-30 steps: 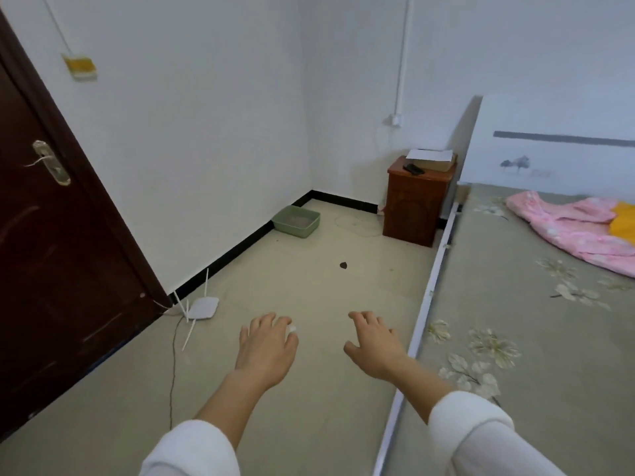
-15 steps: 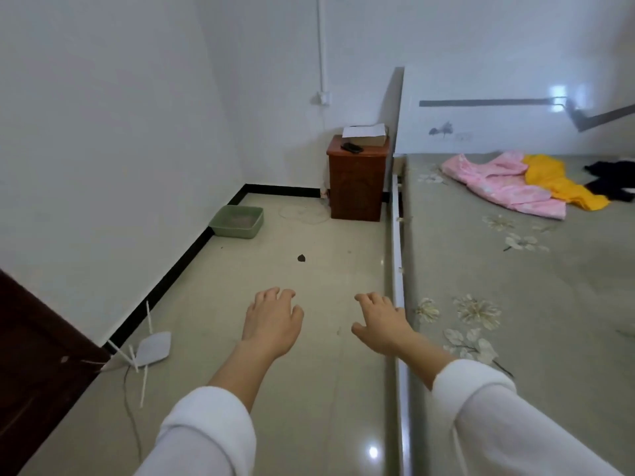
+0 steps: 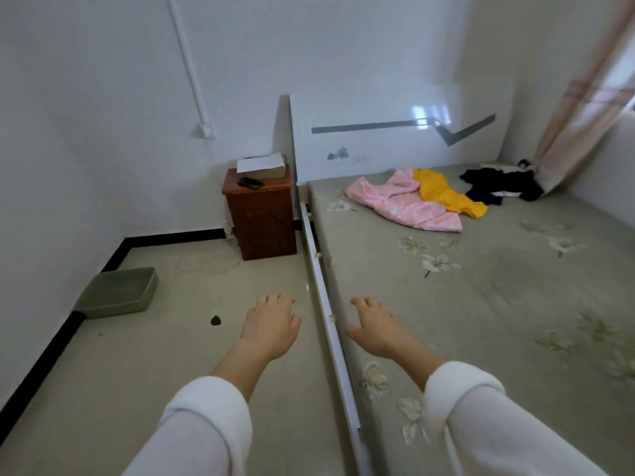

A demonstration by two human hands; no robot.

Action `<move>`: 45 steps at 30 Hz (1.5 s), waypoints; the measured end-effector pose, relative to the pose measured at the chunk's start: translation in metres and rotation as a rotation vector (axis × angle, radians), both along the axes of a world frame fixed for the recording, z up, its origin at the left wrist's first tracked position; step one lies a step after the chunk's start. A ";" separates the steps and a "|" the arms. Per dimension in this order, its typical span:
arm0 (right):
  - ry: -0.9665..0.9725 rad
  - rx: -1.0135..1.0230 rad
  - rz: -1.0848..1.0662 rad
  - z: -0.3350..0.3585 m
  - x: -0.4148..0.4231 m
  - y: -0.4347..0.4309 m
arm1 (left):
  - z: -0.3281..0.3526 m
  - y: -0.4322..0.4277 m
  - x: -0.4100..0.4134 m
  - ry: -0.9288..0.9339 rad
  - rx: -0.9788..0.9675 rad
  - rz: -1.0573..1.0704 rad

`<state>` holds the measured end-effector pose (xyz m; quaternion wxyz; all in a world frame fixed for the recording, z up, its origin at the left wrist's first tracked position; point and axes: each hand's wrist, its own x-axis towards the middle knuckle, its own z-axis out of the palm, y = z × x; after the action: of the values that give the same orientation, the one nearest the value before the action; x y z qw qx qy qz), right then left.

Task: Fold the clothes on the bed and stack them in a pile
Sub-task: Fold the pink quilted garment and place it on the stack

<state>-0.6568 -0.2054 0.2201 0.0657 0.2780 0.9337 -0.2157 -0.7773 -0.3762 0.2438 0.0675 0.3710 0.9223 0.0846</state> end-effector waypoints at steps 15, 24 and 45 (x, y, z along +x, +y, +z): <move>-0.035 0.000 -0.343 -0.015 -0.205 0.210 | -0.021 0.252 -0.253 -0.079 0.005 -0.301; -0.086 -0.118 -0.564 -0.035 -0.323 0.290 | -0.030 0.373 -0.415 -0.134 -0.071 -0.446; -0.108 -0.294 -0.851 -0.140 -0.548 0.622 | -0.131 0.741 -0.664 -0.285 -0.255 -0.632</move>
<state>-1.2048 0.4164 0.0802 0.0588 0.6356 0.6911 -0.3390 -1.4410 0.3646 0.1125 0.2638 0.6107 0.7466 -0.0054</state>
